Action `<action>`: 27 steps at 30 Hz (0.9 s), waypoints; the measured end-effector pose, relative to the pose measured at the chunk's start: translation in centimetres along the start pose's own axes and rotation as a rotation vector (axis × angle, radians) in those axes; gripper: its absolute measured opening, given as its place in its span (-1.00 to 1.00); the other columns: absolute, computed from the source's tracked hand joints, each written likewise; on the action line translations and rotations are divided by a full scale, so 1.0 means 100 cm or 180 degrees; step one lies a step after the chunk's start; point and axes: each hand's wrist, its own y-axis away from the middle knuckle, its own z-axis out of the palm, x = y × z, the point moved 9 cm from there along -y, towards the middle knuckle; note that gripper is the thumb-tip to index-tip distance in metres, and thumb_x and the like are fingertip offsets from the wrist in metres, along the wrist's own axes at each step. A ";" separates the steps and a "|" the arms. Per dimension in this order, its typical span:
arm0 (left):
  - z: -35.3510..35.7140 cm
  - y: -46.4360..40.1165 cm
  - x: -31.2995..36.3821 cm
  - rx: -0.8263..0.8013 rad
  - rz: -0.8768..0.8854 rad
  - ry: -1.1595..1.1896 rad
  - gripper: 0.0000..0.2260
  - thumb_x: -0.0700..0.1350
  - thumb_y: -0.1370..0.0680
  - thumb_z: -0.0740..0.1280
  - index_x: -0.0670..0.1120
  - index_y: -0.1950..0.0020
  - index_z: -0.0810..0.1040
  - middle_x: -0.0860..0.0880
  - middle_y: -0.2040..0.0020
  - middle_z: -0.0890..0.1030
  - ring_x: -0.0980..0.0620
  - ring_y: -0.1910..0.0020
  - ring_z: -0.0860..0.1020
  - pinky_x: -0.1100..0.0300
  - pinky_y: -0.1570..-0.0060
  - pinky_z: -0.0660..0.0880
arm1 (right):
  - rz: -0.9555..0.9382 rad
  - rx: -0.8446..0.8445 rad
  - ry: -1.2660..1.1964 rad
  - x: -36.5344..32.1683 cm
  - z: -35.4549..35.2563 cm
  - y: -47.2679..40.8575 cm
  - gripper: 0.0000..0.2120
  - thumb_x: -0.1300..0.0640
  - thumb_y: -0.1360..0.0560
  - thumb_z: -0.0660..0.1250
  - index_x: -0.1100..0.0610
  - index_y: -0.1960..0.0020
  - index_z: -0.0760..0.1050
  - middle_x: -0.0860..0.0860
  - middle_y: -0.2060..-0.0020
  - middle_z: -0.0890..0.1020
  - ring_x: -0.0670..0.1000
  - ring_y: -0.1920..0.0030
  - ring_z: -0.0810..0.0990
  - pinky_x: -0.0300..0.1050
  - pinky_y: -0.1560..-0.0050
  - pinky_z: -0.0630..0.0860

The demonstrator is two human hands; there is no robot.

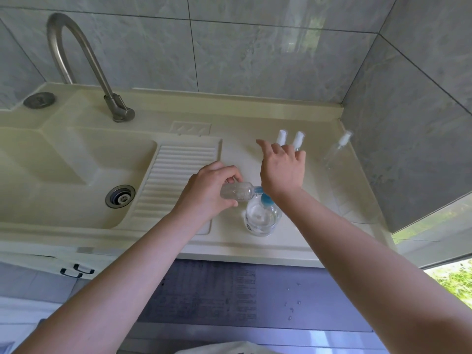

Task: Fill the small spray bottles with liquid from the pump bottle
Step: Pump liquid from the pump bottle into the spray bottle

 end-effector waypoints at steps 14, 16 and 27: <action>0.003 0.000 0.000 -0.0022 -0.0076 0.0016 -0.58 -0.13 -0.24 0.63 0.15 0.02 0.57 0.17 0.08 0.49 0.12 0.06 0.52 0.01 -0.03 0.54 | -0.0203 0.0971 0.0213 -0.003 -0.023 0.008 -0.43 0.35 -0.27 0.29 -0.02 -0.23 0.57 -0.06 0.09 0.68 0.15 0.00 0.57 0.00 0.08 0.30; 0.004 0.001 0.001 -0.0011 -0.0054 0.0016 -0.57 -0.13 -0.24 0.63 0.15 0.02 0.57 0.18 0.09 0.48 0.12 0.06 0.52 0.01 -0.03 0.54 | -0.0237 0.1036 0.0240 -0.002 -0.027 0.007 -0.43 0.34 -0.30 0.27 -0.02 -0.25 0.56 -0.04 0.04 0.68 0.16 -0.04 0.57 0.04 0.02 0.35; 0.006 -0.001 0.004 -0.0026 -0.0014 -0.0022 -0.57 -0.12 -0.25 0.63 0.17 0.01 0.56 0.16 0.07 0.49 0.09 0.04 0.54 0.01 -0.01 0.55 | -0.0087 0.0964 0.0244 0.005 -0.028 0.012 -0.43 0.34 -0.32 0.31 -0.02 -0.29 0.53 -0.05 -0.09 0.65 0.17 -0.16 0.54 0.00 0.04 0.19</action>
